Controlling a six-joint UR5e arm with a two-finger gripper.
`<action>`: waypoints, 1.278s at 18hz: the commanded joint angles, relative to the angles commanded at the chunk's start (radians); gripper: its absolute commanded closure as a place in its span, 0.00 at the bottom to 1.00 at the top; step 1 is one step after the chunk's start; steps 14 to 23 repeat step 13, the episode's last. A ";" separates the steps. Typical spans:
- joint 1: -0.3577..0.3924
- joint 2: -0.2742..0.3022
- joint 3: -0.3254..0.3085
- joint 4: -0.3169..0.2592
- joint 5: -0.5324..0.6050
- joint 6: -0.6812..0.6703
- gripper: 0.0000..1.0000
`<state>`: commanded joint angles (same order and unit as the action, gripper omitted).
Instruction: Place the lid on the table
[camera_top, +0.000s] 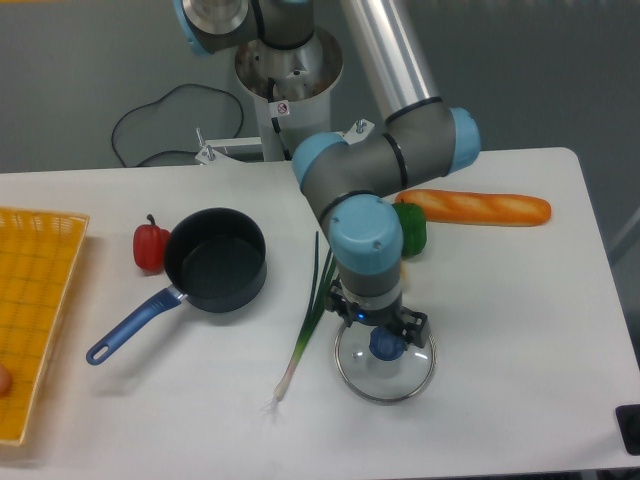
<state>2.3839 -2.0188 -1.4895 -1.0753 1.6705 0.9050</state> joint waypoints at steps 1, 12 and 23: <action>-0.009 0.011 -0.002 -0.002 -0.003 0.000 0.00; -0.026 0.075 -0.043 -0.012 -0.002 0.075 0.00; -0.023 0.077 -0.043 -0.014 -0.005 0.075 0.00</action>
